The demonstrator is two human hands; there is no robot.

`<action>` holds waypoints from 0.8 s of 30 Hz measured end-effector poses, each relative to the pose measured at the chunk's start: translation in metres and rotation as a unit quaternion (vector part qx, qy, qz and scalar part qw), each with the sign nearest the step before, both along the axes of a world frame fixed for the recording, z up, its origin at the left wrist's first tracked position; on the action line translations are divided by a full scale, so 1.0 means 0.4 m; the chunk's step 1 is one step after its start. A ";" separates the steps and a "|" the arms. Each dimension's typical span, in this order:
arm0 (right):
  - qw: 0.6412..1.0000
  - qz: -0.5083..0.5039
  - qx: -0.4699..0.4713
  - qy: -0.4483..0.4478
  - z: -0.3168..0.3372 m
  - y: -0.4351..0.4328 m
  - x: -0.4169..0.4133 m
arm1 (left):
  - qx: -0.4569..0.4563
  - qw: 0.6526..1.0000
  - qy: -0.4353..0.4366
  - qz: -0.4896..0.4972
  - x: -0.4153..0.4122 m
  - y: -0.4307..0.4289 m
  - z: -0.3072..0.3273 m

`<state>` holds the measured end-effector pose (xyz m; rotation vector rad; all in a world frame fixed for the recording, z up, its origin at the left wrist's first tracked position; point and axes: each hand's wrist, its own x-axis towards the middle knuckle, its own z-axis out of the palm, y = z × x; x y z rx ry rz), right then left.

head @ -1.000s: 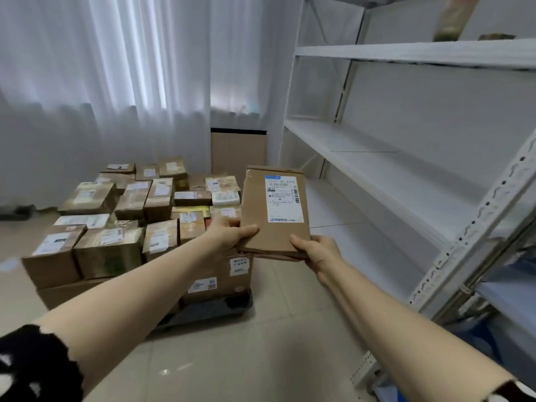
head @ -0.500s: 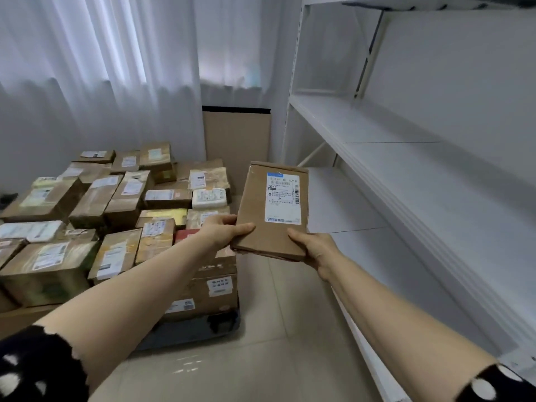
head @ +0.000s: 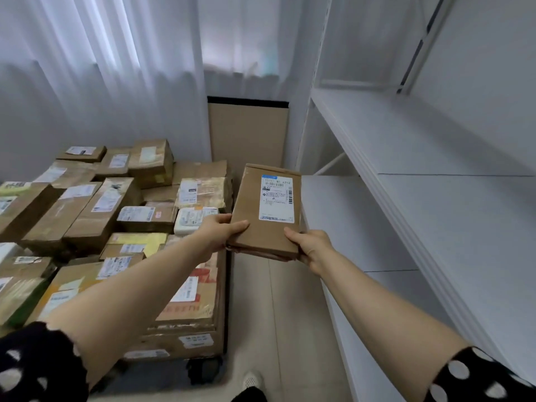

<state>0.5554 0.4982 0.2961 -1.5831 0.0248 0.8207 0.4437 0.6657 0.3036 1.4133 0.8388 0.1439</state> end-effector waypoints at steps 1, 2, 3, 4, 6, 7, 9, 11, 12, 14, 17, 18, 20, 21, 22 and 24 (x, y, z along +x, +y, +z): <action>1.000 0.002 -0.001 -0.003 -0.003 0.032 0.046 | 0.000 1.000 -0.002 0.000 0.046 0.033 -0.005; 1.000 0.000 -0.007 -0.009 -0.008 0.067 0.091 | -0.003 1.000 -0.003 0.003 0.093 0.070 -0.012; 1.000 0.003 -0.016 -0.009 -0.012 0.112 0.155 | -0.011 1.000 -0.006 0.008 0.152 0.118 -0.024; 1.000 -0.001 -0.014 -0.008 -0.011 0.133 0.185 | -0.011 1.000 -0.007 0.011 0.181 0.139 -0.025; 1.000 -0.003 -0.017 -0.004 -0.011 0.202 0.270 | -0.020 1.000 -0.003 0.023 0.257 0.200 -0.030; 1.000 -0.007 -0.019 -0.003 -0.010 0.238 0.315 | -0.021 0.999 0.002 0.027 0.300 0.235 -0.030; 1.000 -0.005 -0.019 -0.001 -0.008 0.306 0.398 | -0.028 0.999 0.010 0.030 0.377 0.297 -0.028; 1.000 0.007 -0.018 0.017 -0.012 0.373 0.474 | -0.034 0.999 0.012 0.038 0.449 0.359 -0.028; 0.999 0.011 -0.017 0.027 -0.016 0.407 0.509 | -0.028 0.999 0.015 0.042 0.481 0.389 -0.031; 0.999 0.020 -0.017 0.035 -0.027 0.482 0.582 | -0.018 0.998 0.017 0.055 0.545 0.452 -0.040; 0.998 0.044 -0.026 0.031 -0.044 0.604 0.695 | -0.015 0.996 0.016 0.090 0.638 0.552 -0.064; 0.997 0.058 -0.031 0.029 -0.053 0.646 0.734 | -0.013 0.995 0.018 0.102 0.668 0.584 -0.072; 0.995 0.092 -0.036 0.032 -0.076 0.725 0.812 | -0.005 0.992 0.025 0.122 0.730 0.646 -0.094; 0.993 0.106 -0.036 0.035 -0.085 0.767 0.852 | -0.004 0.990 0.027 0.135 0.762 0.677 -0.103; 0.992 0.117 -0.037 0.038 -0.093 0.808 0.892 | -0.004 0.988 0.030 0.153 0.796 0.706 -0.113; 0.990 0.128 -0.039 0.053 -0.106 0.889 0.963 | -0.001 0.982 0.039 0.184 0.860 0.763 -0.126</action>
